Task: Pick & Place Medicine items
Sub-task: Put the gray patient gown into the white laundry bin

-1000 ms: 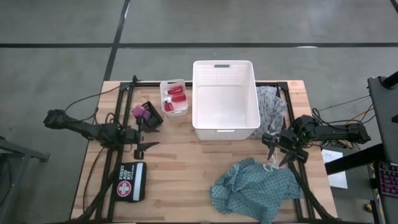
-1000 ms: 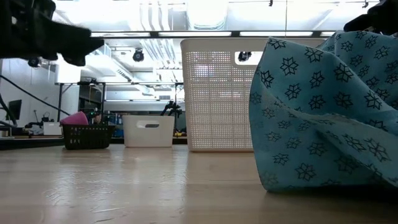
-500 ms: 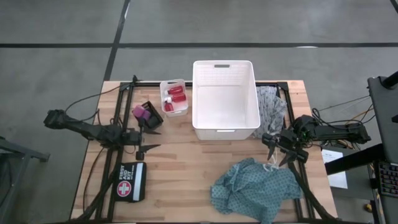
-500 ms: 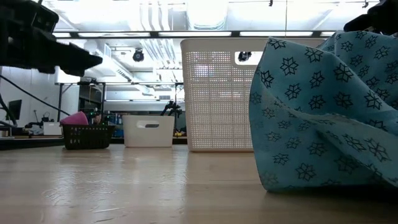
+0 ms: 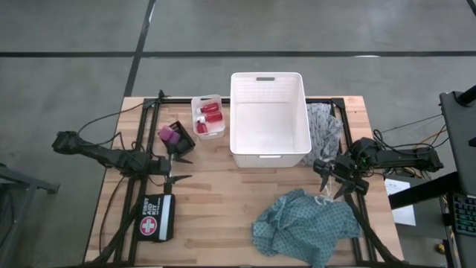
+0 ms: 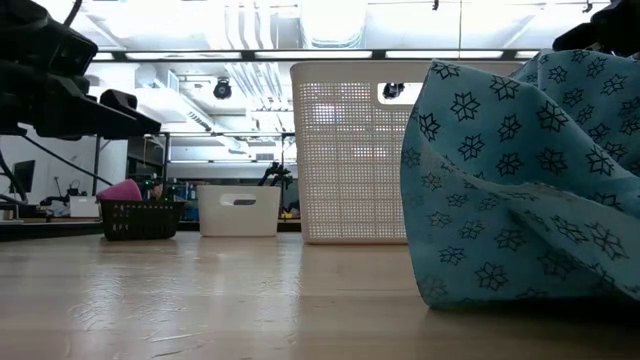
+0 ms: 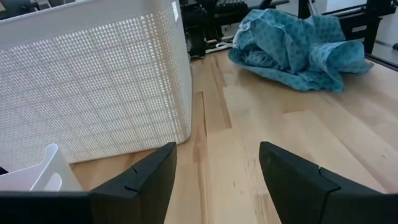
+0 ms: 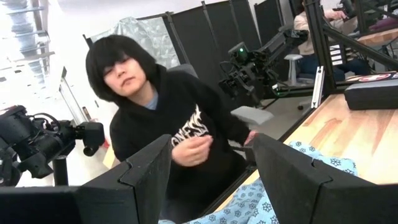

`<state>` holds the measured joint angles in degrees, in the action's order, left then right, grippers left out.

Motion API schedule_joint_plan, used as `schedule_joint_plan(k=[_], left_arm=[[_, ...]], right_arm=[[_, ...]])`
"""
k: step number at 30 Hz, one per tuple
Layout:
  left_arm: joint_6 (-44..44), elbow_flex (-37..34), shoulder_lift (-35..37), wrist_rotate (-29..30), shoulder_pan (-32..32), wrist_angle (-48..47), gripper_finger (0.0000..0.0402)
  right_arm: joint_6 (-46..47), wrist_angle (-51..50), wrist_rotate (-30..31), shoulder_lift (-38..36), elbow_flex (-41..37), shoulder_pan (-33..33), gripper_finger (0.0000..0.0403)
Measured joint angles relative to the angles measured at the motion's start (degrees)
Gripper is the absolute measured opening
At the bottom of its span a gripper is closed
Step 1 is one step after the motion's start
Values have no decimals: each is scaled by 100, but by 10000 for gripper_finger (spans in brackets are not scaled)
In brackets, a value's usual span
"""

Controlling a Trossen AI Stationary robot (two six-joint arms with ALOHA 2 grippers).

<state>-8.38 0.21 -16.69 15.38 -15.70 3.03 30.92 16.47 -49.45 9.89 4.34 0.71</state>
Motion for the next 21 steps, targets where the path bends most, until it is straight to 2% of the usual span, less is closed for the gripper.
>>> schedule_joint_plan(k=[21], left_arm=[[-15, 0, -2, 0, 0, 0, 235]], right_arm=[[-1, 0, 37, 0, 0, 1, 224]])
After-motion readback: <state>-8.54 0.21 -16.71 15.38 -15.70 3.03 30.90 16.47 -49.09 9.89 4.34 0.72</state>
